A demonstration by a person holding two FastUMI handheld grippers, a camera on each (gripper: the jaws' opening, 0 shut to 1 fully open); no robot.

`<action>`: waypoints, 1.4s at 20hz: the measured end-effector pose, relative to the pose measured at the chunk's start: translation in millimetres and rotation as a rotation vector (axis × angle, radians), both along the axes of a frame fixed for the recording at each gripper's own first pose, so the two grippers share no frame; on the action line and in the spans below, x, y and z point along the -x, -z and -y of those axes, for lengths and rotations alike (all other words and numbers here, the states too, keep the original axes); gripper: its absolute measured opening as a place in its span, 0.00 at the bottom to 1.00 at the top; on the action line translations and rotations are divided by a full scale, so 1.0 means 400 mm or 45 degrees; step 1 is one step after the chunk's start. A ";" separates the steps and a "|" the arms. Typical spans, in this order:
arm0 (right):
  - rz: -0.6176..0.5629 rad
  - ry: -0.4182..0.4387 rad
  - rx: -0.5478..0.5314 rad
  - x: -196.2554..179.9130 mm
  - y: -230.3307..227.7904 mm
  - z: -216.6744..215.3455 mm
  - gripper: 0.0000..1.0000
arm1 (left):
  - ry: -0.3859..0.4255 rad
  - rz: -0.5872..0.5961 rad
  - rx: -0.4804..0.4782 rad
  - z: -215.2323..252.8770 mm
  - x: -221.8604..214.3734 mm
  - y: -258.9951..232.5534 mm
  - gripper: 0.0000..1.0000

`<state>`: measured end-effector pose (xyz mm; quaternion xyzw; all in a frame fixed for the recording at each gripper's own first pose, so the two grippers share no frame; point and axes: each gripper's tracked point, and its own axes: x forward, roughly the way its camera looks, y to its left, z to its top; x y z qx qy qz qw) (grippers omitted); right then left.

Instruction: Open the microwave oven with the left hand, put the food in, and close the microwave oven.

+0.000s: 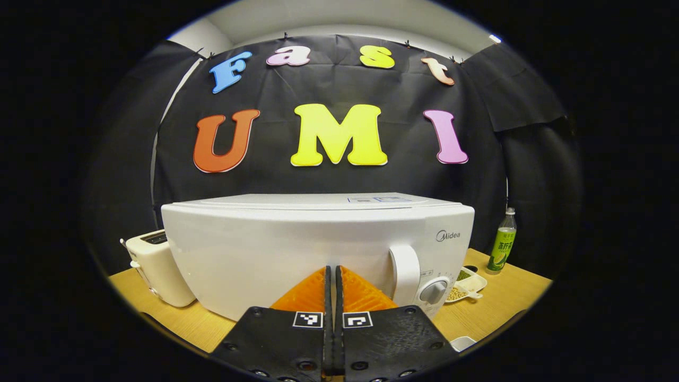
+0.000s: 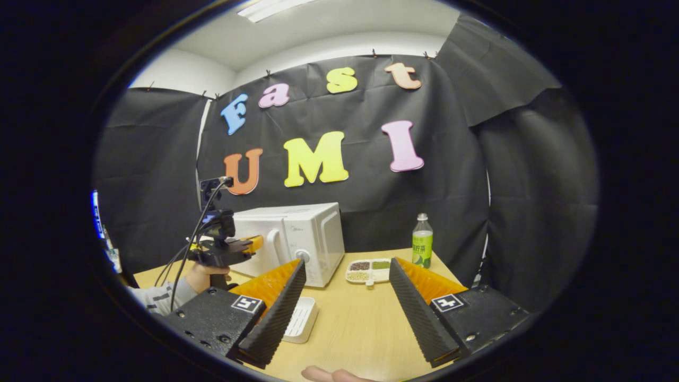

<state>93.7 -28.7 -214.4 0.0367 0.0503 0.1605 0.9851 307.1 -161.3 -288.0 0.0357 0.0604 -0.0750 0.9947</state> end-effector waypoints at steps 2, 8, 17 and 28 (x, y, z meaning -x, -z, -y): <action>-0.006 0.008 0.015 0.017 0.000 0.004 0.92 | -0.021 0.020 -0.027 0.001 -0.012 -0.004 0.00; 0.019 0.075 0.071 0.073 -0.022 0.042 1.00 | -0.097 -0.029 -0.079 -0.006 0.013 0.005 0.00; 0.025 0.126 0.085 0.129 -0.030 0.076 0.92 | -0.201 0.181 -0.116 -0.002 0.307 -0.174 0.14; 0.095 0.124 0.074 0.248 -0.110 0.057 0.92 | -0.234 0.083 -0.006 -0.052 0.640 -0.228 0.95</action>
